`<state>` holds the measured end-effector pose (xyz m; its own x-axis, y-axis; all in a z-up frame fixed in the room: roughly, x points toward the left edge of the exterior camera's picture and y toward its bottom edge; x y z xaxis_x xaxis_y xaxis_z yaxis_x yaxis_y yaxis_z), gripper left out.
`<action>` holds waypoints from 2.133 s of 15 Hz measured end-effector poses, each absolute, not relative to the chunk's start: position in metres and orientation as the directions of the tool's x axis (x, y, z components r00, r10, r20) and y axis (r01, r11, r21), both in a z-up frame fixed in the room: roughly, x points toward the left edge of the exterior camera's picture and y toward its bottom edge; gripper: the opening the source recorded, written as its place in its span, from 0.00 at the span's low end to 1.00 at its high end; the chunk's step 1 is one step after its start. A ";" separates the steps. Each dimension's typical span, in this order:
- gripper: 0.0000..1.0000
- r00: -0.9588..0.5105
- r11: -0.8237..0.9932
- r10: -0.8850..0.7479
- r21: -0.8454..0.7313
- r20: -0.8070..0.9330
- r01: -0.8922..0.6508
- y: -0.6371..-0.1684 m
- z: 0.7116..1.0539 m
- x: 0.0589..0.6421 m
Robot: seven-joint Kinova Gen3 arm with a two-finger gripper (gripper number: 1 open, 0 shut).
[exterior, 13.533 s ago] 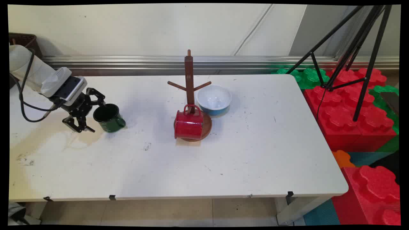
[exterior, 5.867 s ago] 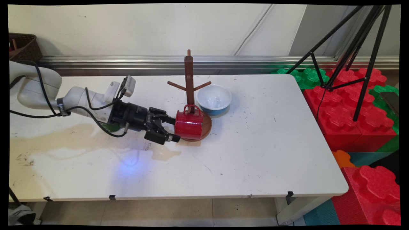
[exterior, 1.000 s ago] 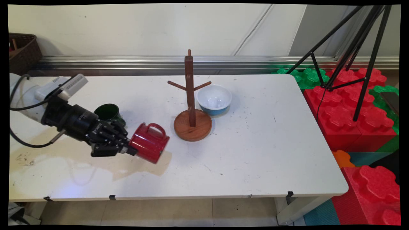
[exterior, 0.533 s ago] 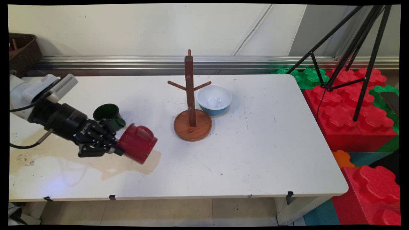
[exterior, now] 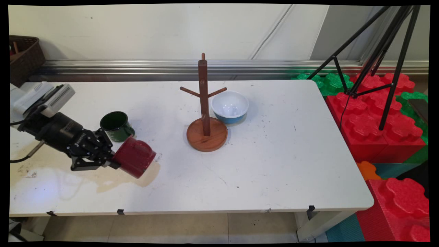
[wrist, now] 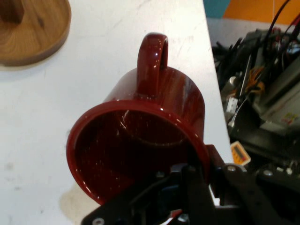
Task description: Place the picked object on the table
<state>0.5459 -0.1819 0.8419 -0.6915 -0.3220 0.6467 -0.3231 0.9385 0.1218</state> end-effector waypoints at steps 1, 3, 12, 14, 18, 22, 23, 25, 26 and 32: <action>0.00 -0.700 0.940 -0.318 0.115 0.639 -0.321 -0.182 0.842 0.548; 0.00 -0.728 0.946 -0.301 0.093 0.616 -0.312 -0.181 0.844 0.553; 0.00 -0.810 0.961 -0.242 0.013 0.534 -0.278 -0.180 0.850 0.567; 0.00 -0.825 0.963 -0.230 -0.004 0.516 -0.271 -0.180 0.851 0.569; 0.00 -0.855 0.966 -0.207 -0.037 0.476 -0.254 -0.180 0.851 0.573; 0.00 -0.880 0.970 -0.186 -0.061 0.437 -0.235 -0.177 0.851 0.577; 0.00 -0.886 0.971 -0.180 -0.065 0.427 -0.229 -0.176 0.851 0.577; 0.00 -0.899 0.974 -0.166 -0.073 0.404 -0.213 -0.172 0.850 0.579; 0.00 -0.904 0.975 -0.161 -0.077 0.396 -0.207 -0.170 0.850 0.579; 0.00 -0.929 0.980 -0.121 -0.108 0.349 -0.168 -0.163 0.850 0.579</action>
<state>0.5793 -0.1626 0.8502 -0.9292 -0.1206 0.3494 -0.1679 0.9798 -0.1082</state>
